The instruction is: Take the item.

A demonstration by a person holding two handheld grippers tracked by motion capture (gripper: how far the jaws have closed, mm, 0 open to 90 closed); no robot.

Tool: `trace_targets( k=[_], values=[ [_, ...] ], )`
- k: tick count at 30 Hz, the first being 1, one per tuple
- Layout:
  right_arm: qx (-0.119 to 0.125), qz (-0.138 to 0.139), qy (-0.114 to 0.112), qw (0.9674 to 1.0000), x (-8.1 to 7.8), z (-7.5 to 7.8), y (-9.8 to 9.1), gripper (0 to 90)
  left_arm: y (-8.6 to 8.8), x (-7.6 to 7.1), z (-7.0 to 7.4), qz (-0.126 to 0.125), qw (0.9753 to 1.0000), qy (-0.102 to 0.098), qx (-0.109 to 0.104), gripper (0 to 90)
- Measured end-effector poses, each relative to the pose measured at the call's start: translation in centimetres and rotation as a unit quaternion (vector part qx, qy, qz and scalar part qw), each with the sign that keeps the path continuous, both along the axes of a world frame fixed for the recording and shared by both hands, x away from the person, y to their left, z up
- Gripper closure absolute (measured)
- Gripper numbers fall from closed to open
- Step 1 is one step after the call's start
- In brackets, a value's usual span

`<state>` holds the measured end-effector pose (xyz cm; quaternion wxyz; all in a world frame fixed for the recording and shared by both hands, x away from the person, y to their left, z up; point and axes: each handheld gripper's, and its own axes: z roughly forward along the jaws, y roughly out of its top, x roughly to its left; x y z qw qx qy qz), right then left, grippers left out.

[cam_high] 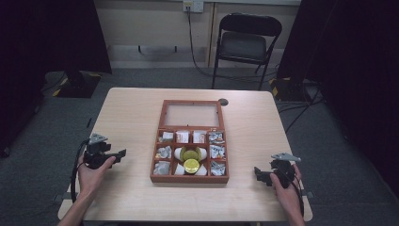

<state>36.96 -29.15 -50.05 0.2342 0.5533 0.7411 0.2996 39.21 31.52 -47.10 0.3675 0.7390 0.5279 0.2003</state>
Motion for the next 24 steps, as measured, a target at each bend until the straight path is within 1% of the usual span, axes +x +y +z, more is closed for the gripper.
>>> trace_targets(
  k=[1,2,3,5,7,10,12,13,15,16,18,19,20,21,23,24],
  values=[
    [0.000,0.000,0.000,1.0000,0.0,0.0,0.0,0.0,-0.2,0.0,0.2,-0.004,1.0000,-0.001,-0.007,28.1],
    [0.000,0.000,0.000,1.0000,0.0,0.0,0.0,0.0,-0.4,-0.1,0.3,-0.010,0.9997,-0.001,-0.020,28.1],
    [0.000,0.000,0.000,1.0000,0.0,0.0,0.0,0.0,-0.6,-0.1,0.5,-0.017,0.9994,-0.002,-0.029,28.5],
    [0.000,0.000,0.000,1.0000,0.0,0.0,0.0,0.0,-1.3,-0.2,0.7,-0.023,0.9994,-0.007,-0.023,30.3],
    [0.000,0.000,0.000,1.0000,0.0,0.0,0.0,0.0,-1.8,-0.3,1.0,-0.032,0.9990,-0.011,-0.030,30.4],
    [0.000,0.001,0.000,1.0000,0.0,0.0,0.0,0.0,-2.3,-0.4,1.4,-0.041,0.9985,-0.017,-0.033,30.7],
    [0.000,0.001,0.000,1.0000,0.0,0.0,0.0,0.0,-2.6,-0.5,1.9,-0.049,0.9983,-0.026,-0.018,30.8],
    [0.000,0.001,0.000,1.0000,0.0,0.0,0.0,0.0,-2.8,-0.6,2.0,-0.050,0.9981,-0.030,-0.019,30.8],
    [0.000,0.001,0.000,1.0000,0.0,0.0,0.0,0.0,-3.0,-0.7,2.4,-0.056,0.9976,-0.032,-0.025,31.0],
    [0.000,0.001,0.000,1.0000,0.0,0.0,0.0,0.0,-3.1,-0.7,2.6,-0.059,0.9974,-0.034,-0.021,31.0],
    [0.001,0.001,0.000,1.0000,0.0,0.0,0.0,0.0,-3.4,-0.7,3.1,-0.068,0.9965,-0.037,-0.031,31.0],
    [0.000,0.001,0.000,1.0000,0.0,0.0,0.0,0.0,-3.6,-0.7,3.3,-0.072,0.9962,-0.039,-0.032,31.1],
    [0.001,0.001,0.000,1.0000,0.0,0.0,0.0,0.0,-3.9,-0.7,3.6,-0.071,0.9960,-0.046,-0.029,31.0],
    [0.001,0.002,0.001,1.0000,0.0,0.0,0.0,0.0,-4.2,-0.7,3.8,-0.067,0.9960,-0.055,-0.020,31.1],
    [0.001,0.002,0.001,1.0000,0.1,0.0,0.0,0.0,-4.5,-0.3,4.3,-0.074,0.9953,-0.053,-0.033,31.4],
    [0.001,0.002,0.001,1.0000,0.1,0.0,0.0,0.0,-4.7,-0.2,4.5,-0.071,0.9952,-0.057,-0.034,31.5]
  ],
)
